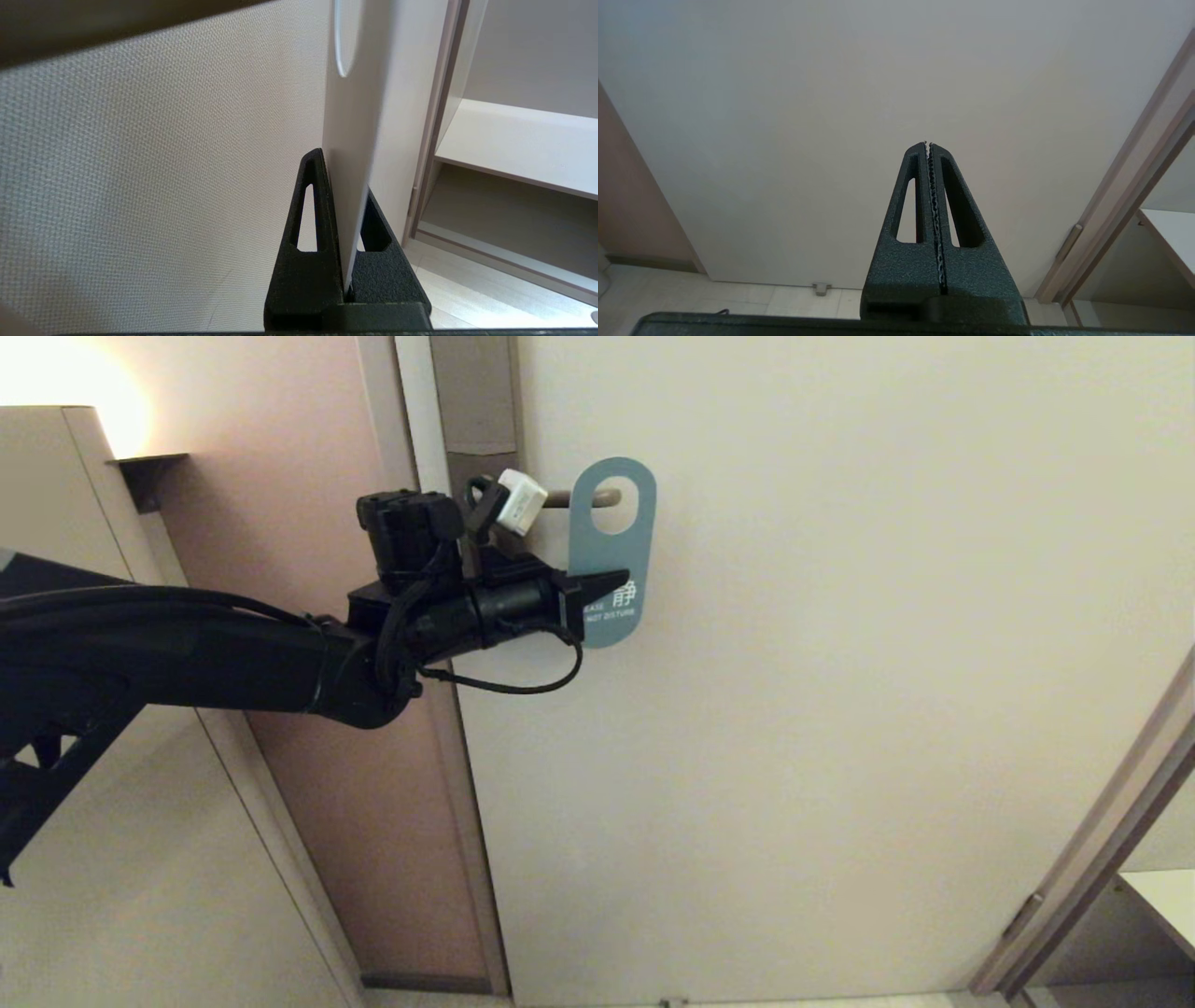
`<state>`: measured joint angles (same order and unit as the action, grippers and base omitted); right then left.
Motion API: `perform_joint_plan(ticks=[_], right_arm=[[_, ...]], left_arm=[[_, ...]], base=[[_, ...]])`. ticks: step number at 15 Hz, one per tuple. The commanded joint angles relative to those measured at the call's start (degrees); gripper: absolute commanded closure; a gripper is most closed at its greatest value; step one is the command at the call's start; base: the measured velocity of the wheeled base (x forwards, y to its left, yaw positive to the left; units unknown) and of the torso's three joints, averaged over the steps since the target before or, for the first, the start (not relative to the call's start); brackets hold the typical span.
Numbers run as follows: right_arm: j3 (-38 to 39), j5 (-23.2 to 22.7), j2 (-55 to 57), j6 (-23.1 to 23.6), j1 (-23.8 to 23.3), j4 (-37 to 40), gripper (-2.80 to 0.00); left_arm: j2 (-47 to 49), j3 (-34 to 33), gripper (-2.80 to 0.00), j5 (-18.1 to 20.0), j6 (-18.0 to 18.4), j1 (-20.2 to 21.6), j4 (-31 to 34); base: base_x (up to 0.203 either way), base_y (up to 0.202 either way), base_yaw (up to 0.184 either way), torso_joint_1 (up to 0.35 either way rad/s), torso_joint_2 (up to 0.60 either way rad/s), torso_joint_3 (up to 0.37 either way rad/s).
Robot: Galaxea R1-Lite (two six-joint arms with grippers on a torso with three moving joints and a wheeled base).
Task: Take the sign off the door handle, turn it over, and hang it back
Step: Take down the sign, then hand it to the other hand
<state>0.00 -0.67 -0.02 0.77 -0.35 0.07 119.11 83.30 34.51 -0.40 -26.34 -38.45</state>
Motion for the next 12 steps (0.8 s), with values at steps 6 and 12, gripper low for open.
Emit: perform_joint_plan(ticks=[6, 12], right_arm=[[0.0, -0.03, 0.02, 0.02, 0.0, 0.01, 0.0], [0.0, -0.03, 0.02, 0.02, 0.0, 0.01, 0.0]], left_arm=[[-6.34, -6.49, 0.0, 0.29, -0.18, -3.86, -0.38], [-13.45, -11.22, 0.0, 3.08, -3.19, -7.91, -0.07]], base=[[0.0, 0.0, 0.0, 0.0, 0.0, 0.0], [0.0, 0.0, 0.0, 0.0, 0.0, 0.0]])
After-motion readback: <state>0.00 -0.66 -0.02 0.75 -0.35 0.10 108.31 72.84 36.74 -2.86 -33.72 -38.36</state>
